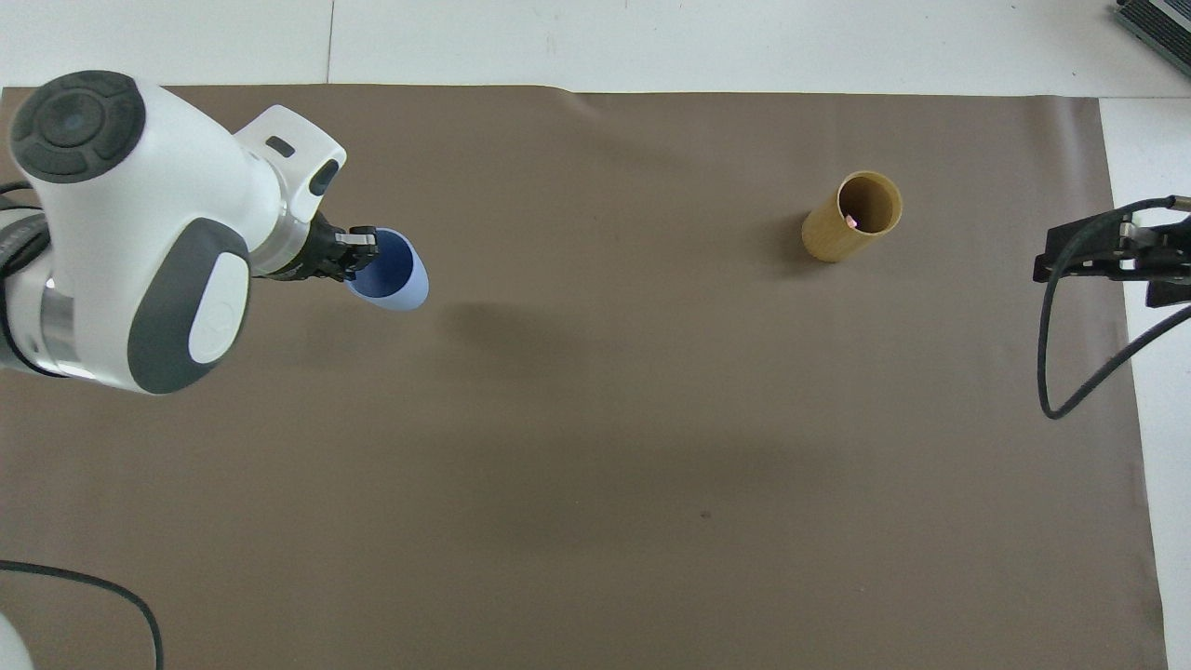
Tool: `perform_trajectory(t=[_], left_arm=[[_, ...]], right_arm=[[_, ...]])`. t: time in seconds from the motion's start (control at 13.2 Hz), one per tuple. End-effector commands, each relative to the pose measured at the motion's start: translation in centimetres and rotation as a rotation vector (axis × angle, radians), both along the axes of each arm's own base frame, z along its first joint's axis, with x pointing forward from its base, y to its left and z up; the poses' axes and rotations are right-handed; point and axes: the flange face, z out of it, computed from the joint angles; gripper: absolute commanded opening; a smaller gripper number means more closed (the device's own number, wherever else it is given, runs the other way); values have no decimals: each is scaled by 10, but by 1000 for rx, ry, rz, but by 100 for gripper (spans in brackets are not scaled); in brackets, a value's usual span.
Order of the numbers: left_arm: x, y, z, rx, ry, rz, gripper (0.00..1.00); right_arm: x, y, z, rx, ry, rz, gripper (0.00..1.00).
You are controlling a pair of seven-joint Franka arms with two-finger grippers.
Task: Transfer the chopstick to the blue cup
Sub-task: 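Lift the blue cup with the left gripper and carry it toward the table center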
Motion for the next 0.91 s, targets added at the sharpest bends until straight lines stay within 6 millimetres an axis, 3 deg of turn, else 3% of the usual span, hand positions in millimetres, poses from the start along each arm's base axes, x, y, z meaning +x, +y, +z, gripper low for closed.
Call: perform_trajectory(t=[0.0,0.08,0.23,0.3,0.38,0.61,0.76,0.83], left_arm=[[-1,-69,-11,-15,-23,37,0],[3,-98,-20,-31,-34,51,0],[8,-144,-20,-100,-65,63,0],[7,-153,-20,-111,-72,73,0],[-1,-176,-33,-111,-71,43,0],[-9,-193,-35,-125,-79,20,0],[-18,-216,-55,-116,-71,-13,0],[-20,-218,-56,-116,-70,-13,0]], right_arm=[[-5,-2,1,6,2,16,100],[-5,-2,1,6,2,14,100],[-5,-2,1,6,2,14,100],[-5,-2,1,6,0,16,100],[-5,-2,1,6,1,16,100],[-5,-2,1,6,2,14,100],[-5,-2,1,6,2,16,100],[-5,-2,1,6,2,16,100]])
